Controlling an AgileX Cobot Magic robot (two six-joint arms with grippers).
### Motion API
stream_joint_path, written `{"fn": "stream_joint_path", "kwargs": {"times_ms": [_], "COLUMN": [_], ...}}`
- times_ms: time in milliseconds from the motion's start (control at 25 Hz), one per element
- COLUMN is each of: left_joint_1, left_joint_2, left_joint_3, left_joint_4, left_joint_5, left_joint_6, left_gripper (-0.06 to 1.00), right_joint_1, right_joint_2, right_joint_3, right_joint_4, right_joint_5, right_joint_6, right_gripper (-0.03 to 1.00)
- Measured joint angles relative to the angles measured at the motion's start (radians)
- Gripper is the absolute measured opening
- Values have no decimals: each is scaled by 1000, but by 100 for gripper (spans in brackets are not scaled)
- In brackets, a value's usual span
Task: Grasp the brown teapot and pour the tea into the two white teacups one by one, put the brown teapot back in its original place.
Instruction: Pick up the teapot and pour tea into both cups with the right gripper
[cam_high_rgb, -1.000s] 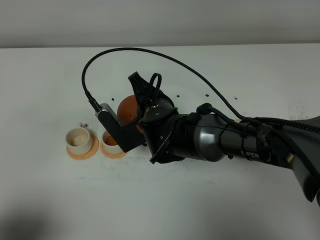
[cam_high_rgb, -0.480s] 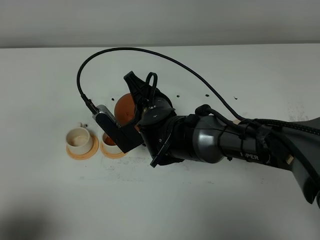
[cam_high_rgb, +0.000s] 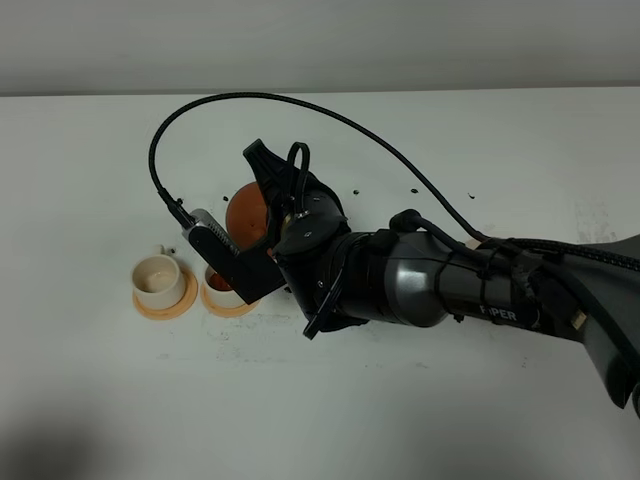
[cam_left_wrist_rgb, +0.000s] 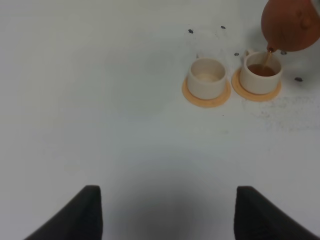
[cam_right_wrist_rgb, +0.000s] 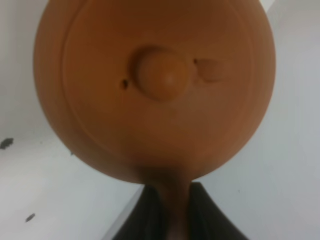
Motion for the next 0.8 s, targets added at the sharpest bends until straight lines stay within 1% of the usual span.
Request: {"fn": "stream_joint_path", "kwargs": {"times_ms": [200,800], "left_joint_1": [0,0], "left_joint_2": [0,0], "left_joint_3": [0,0], "left_joint_4": [0,0], "left_joint_5": [0,0], "left_joint_6": [0,0], "left_gripper": [58,58], "right_joint_1": [0,0], "right_joint_2": [0,0], "right_joint_3": [0,0], "right_joint_4": [-25,-30], "right_joint_5": [0,0], "right_joint_6": [0,-18], "right_gripper": [12,12]}}
